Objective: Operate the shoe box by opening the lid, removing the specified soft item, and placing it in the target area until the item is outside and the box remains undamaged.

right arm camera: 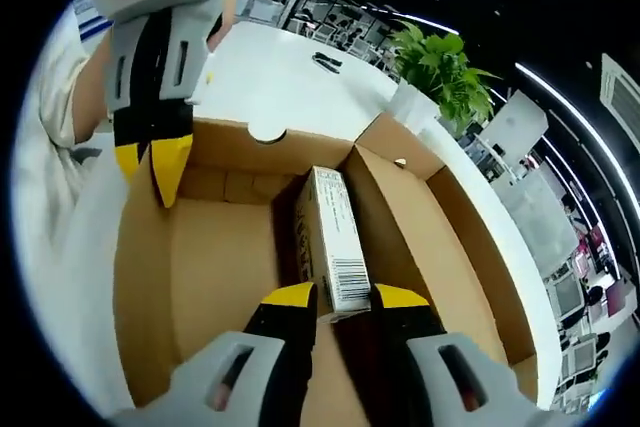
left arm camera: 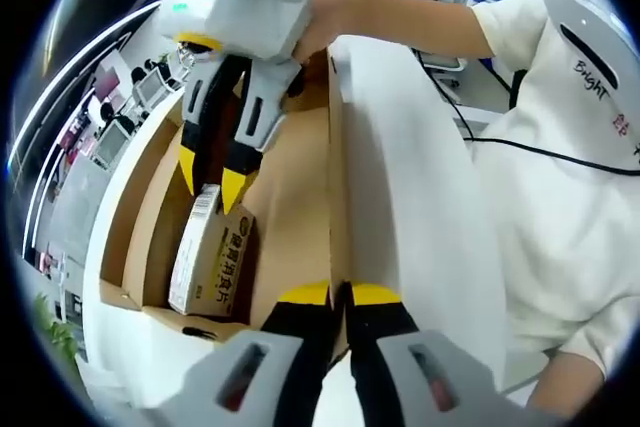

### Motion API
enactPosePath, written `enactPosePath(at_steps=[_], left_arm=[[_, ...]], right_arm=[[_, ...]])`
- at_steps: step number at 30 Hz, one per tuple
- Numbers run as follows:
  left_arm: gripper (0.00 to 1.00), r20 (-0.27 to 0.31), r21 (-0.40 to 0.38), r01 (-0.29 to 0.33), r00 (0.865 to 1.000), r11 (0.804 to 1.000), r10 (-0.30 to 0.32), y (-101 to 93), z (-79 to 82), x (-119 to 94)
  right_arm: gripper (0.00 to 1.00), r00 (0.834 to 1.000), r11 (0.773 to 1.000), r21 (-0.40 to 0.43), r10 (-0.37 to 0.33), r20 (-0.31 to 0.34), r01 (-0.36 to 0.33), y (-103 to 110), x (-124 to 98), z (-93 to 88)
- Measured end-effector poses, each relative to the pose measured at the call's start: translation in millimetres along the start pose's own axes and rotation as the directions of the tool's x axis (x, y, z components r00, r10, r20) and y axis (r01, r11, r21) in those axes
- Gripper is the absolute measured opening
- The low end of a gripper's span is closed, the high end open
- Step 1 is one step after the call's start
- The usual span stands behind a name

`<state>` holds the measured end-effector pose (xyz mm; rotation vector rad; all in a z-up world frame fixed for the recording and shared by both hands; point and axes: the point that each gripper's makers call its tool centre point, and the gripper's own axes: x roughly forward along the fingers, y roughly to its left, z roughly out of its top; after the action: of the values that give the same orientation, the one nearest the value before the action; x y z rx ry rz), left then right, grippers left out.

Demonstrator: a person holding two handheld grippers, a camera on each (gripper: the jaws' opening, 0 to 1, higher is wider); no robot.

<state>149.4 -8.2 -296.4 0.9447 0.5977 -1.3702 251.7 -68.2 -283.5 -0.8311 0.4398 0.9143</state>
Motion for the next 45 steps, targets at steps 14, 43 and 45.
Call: enactPosePath(at_steps=[14, 43, 45], left_arm=[[0.04, 0.0, 0.006, -0.001, 1.0, 1.0, 0.001, -0.7, -0.3, 0.5], [0.04, 0.009, 0.018, 0.002, 1.0, 1.0, -0.002, -0.5, 0.9, 0.6], [0.04, 0.01, 0.018, 0.005, 1.0, 1.0, -0.005, -0.5, 0.8, 0.6]], right_arm=[[0.23, 0.989, 0.99, 0.03, 0.141, -0.031, -0.141, -3.8, 24.3, 18.8], [0.21, 0.813, 0.934, 0.016, 0.319, -0.486, -0.357, 8.2, -24.6, -47.0], [0.27, 0.816, 0.927, 0.049, 0.351, -0.459, -0.371, 14.0, -19.0, -41.5]])
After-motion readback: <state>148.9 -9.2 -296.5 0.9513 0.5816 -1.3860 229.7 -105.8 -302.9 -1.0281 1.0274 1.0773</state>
